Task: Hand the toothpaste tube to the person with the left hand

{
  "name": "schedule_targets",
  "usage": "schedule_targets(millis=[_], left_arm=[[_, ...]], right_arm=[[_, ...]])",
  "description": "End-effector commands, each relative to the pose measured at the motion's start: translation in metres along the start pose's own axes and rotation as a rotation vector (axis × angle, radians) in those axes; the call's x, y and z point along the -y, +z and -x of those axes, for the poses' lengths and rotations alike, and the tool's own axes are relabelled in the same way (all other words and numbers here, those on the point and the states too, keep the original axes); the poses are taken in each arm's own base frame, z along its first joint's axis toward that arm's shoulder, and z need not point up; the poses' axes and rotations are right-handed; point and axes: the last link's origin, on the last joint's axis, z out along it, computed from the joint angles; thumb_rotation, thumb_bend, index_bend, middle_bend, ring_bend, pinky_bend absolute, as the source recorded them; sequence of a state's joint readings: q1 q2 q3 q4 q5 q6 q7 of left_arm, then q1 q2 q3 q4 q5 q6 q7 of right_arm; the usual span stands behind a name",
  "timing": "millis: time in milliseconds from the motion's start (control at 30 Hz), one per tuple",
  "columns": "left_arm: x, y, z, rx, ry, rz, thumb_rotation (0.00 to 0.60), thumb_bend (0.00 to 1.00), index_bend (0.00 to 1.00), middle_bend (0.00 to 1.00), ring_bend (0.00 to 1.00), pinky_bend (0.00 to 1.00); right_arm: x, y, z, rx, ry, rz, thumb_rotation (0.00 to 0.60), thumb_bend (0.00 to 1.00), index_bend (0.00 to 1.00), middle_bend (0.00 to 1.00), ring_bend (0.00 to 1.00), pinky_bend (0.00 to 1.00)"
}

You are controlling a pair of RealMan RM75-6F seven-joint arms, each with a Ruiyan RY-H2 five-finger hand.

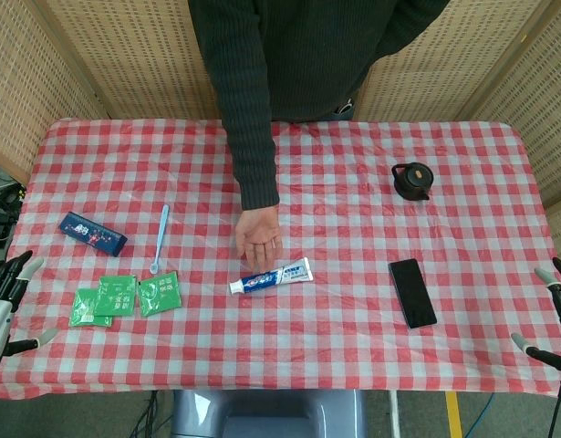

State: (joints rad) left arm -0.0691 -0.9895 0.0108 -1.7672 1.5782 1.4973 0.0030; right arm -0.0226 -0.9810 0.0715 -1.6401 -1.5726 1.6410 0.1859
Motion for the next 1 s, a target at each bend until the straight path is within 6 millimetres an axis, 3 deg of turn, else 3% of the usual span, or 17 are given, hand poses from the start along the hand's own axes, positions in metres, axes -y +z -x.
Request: schedule_targets(millis=[33, 267, 433, 900, 1000], left_arm=[[0.000, 0.001, 0.001, 0.002, 0.001, 0.000, 0.600, 0.00, 0.00, 0.00, 0.00, 0.00], [-0.004, 0.004, 0.006, 0.021, 0.007, 0.006, 0.600, 0.00, 0.00, 0.00, 0.00, 0.00], [-0.023, 0.021, 0.024, 0.094, -0.007, 0.068, 0.600, 0.00, 0.00, 0.00, 0.00, 0.00], [-0.149, 0.135, 0.117, 0.351, -0.061, 0.330, 0.600, 0.00, 0.01, 0.00, 0.00, 0.02], [-0.173, 0.150, 0.132, 0.364, -0.080, 0.342, 0.600, 0.06, 0.07, 0.00, 0.02, 0.07]], right_arm=[[0.000, 0.000, 0.000, 0.000, 0.001, 0.001, 0.600, 0.00, 0.16, 0.00, 0.00, 0.00], [-0.001, 0.000, -0.002, -0.005, 0.007, 0.004, 0.600, 0.00, 0.16, 0.00, 0.00, 0.00], [-0.002, 0.000, -0.002, -0.005, 0.010, 0.008, 0.600, 0.00, 0.16, 0.00, 0.00, 0.00], [-0.007, 0.007, 0.001, 0.006, 0.001, 0.036, 0.600, 0.00, 0.16, 0.00, 0.00, 0.00], [-0.009, 0.008, 0.000, 0.008, 0.004, 0.046, 0.600, 0.00, 0.16, 0.00, 0.00, 0.00]])
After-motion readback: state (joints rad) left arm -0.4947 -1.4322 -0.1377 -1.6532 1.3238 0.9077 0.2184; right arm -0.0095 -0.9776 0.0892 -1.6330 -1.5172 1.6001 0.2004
